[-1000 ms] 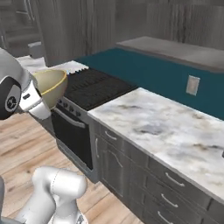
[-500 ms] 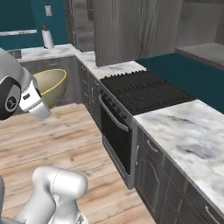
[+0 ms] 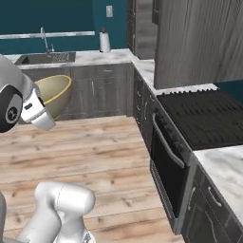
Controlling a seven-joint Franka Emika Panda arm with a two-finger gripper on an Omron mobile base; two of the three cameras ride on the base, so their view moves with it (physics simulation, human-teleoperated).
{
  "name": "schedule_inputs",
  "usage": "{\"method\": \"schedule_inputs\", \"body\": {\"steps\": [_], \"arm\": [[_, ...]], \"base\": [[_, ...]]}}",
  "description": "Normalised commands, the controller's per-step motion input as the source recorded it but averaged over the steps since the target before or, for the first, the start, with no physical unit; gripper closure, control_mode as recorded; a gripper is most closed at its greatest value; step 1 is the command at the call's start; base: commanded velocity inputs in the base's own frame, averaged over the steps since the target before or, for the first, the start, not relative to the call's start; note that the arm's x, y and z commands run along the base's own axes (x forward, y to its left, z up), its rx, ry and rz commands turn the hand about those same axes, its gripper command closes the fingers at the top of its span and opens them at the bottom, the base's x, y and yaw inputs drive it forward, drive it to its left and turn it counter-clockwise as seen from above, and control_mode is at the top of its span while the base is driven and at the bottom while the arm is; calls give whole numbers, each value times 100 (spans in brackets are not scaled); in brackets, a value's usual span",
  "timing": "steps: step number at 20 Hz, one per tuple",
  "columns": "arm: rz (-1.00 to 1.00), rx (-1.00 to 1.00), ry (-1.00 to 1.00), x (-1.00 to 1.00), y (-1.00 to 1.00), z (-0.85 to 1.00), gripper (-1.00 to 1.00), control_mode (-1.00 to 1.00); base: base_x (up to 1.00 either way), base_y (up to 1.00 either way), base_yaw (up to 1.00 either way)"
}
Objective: Take the smaller bowl and place it next to the appetizer plate on the dining counter , and place the larger bowl next to the plate with cooked food.
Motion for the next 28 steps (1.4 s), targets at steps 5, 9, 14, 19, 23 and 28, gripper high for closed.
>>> {"method": "schedule_inputs", "body": {"steps": [5,9,14,19,23,28], "arm": [[0,0,0,0,0,0,100,100],[0,0,0,0,0,0,100,100],[0,0,0,0,0,0,100,100],[0,0,0,0,0,0,100,100],[0,0,0,0,0,0,100,100],[0,0,0,0,0,0,100,100]], "base": [[92,94,37],[59,100,34],[36,100,28],[39,100,20],[51,100,18],[64,100,13]]}}
